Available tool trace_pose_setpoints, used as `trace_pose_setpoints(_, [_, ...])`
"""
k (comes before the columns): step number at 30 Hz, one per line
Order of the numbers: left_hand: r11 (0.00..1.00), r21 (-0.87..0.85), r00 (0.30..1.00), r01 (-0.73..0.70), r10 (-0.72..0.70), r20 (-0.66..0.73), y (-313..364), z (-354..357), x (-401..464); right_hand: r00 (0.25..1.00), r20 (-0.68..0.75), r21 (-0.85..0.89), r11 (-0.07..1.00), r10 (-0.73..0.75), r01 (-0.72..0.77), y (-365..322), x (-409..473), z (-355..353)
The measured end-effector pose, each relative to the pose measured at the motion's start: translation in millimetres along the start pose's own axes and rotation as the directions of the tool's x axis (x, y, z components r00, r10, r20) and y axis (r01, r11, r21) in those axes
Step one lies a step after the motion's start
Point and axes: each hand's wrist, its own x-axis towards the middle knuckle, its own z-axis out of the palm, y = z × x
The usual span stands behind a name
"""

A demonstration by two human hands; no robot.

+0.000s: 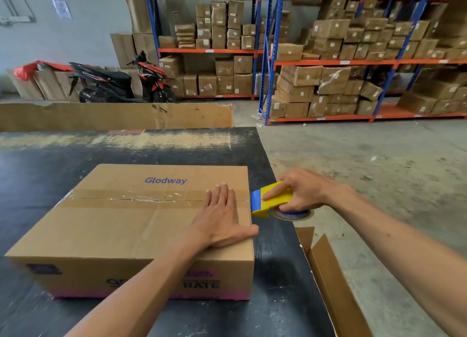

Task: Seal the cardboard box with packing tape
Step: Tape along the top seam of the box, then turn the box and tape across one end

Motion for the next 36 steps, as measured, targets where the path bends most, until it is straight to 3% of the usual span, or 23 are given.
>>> trace_pose_setpoints(8, [0.996, -0.078, 0.999, 0.033, -0.030, 0.045, -1, -6, 6, 0.977, 0.202, -0.343, 0.929, -0.072, 0.139, -43, 11, -22])
trace_pose_setpoints(12, [0.950, -0.239, 0.964, 0.201, -0.235, -0.123, 18, -9, 29, 0.988, 0.148, -0.346, 0.938, 0.037, 0.017, -38, 4, -30])
trace_pose_setpoints(15, [0.932, -0.159, 0.937, 0.325, -0.340, -0.078, 35, -3, 44, 0.988, 0.062, -0.287, 0.950, 0.144, -0.120, -33, -2, -36])
trace_pose_setpoints(17, [0.937, -0.130, 0.939, 0.325, -0.336, -0.073, 34, 0, 50, 0.979, -0.007, -0.242, 0.950, 0.204, -0.200, -29, -7, -34])
trace_pose_setpoints(22, [0.977, -0.111, 0.978, 0.183, -0.192, -0.076, 19, 1, 43, 0.919, -0.171, 0.015, 0.933, 0.356, -0.359, -29, -13, -26])
trace_pose_setpoints(26, [0.992, -0.111, 0.997, -0.061, 0.054, -0.063, -5, -1, 25, 0.843, -0.268, 0.257, 0.878, 0.467, -0.404, -43, -8, -31])
trace_pose_setpoints(29, [0.946, -0.169, 0.957, -0.276, 0.288, 0.047, -33, -11, -2, 0.775, -0.327, 0.467, 0.806, 0.541, -0.365, -60, 2, -40])
trace_pose_setpoints(32, [0.881, -0.136, 0.865, -0.453, 0.471, 0.174, -59, -28, -21, 0.755, -0.323, 0.614, 0.733, 0.571, -0.292, -84, 14, -46])
trace_pose_setpoints(34, [0.871, -0.120, 0.848, -0.476, 0.491, 0.199, -69, -28, -31, 0.756, -0.312, 0.655, 0.706, 0.576, -0.268, -99, 21, -46])
trace_pose_setpoints(36, [0.910, -0.030, 0.901, -0.413, 0.413, 0.130, -71, -15, -41, 0.750, -0.299, 0.695, 0.673, 0.590, -0.253, -114, 28, -43])
